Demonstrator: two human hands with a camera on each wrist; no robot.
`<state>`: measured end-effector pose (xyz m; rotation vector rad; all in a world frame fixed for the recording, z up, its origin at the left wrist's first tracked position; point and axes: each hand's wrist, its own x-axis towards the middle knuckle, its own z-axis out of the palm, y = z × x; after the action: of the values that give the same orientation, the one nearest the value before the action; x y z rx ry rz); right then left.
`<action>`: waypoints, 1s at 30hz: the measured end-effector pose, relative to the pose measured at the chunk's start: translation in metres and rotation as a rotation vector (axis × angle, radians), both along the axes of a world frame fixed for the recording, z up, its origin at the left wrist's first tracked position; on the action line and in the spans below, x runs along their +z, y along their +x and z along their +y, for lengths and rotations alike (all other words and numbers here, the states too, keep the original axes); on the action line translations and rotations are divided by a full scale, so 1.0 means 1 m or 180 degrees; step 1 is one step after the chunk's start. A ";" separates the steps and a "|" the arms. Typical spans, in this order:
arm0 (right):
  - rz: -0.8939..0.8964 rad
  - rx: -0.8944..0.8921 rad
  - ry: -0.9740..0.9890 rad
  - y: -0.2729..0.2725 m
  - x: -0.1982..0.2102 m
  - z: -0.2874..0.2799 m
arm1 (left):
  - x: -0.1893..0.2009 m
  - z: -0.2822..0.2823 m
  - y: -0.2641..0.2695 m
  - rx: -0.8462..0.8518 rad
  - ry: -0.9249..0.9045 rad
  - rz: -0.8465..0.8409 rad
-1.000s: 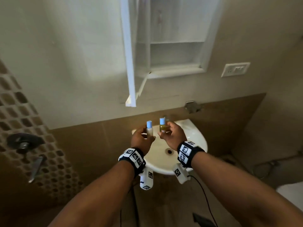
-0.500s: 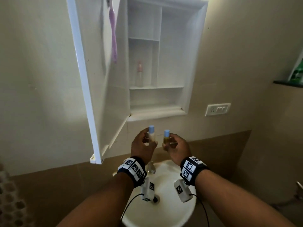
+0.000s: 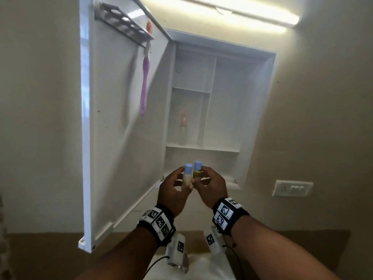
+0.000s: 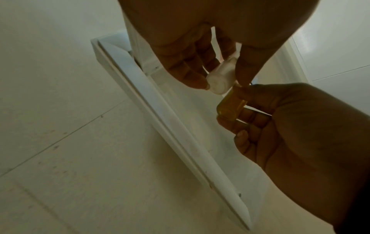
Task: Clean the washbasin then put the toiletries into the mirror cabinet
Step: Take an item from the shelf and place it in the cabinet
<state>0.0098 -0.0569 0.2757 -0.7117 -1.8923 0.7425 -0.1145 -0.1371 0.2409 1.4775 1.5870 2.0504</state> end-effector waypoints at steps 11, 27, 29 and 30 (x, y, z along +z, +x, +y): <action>0.0510 0.0626 0.0166 0.008 0.053 0.071 | 0.061 0.038 0.004 0.0797 0.0366 0.0234; 0.0471 0.0149 0.1394 -0.015 0.289 0.057 | 0.275 0.046 0.003 0.2087 0.0716 0.0973; 0.0368 0.0082 0.1435 -0.018 0.294 0.055 | 0.280 0.046 -0.001 0.2153 0.0594 0.0953; 0.0311 0.0050 0.1442 -0.019 0.296 0.054 | 0.282 0.046 -0.002 0.2173 0.0538 0.0932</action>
<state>-0.0095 -0.0032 0.5720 -0.3675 -1.8850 0.3288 -0.1169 -0.0910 0.5232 1.4809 2.3448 2.4370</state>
